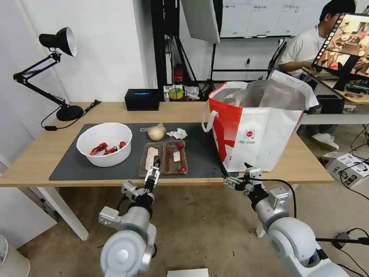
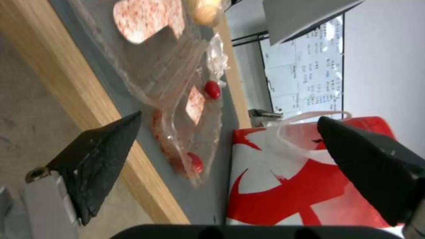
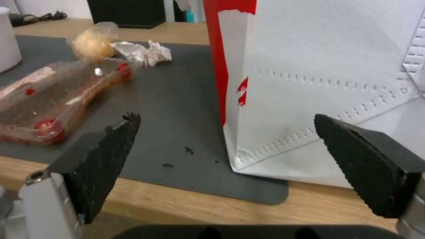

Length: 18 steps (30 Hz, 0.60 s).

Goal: Pick up the trash from the table and place it into the takeout bag.

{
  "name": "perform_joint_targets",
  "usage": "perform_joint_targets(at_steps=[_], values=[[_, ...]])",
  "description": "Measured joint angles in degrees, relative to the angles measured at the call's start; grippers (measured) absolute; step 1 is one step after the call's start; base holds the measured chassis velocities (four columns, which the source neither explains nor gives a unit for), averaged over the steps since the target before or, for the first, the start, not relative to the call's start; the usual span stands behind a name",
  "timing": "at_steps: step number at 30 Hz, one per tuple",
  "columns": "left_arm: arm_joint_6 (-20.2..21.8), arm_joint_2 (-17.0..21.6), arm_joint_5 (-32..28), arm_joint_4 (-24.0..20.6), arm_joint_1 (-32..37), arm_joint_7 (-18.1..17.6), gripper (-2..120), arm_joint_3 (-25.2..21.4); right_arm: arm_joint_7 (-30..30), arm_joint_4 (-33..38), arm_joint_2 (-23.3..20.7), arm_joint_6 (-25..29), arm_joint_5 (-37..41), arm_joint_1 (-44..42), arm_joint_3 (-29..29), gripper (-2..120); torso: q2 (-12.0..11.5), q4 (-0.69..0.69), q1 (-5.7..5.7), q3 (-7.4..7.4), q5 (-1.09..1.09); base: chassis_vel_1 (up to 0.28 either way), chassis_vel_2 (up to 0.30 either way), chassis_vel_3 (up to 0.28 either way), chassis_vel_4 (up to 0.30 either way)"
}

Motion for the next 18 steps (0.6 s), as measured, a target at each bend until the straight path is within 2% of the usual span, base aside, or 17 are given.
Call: perform_joint_targets(at_steps=[18], values=[[-0.47, -0.82, 0.04, 3.45, -2.92, 0.55, 100, 0.59, -0.02, -0.54, 0.55, 0.08, -0.99, -0.36, -0.06, 100, 0.0, 0.0, 0.0, 0.0, 0.0, 0.0, 0.0, 0.0, 0.0]])
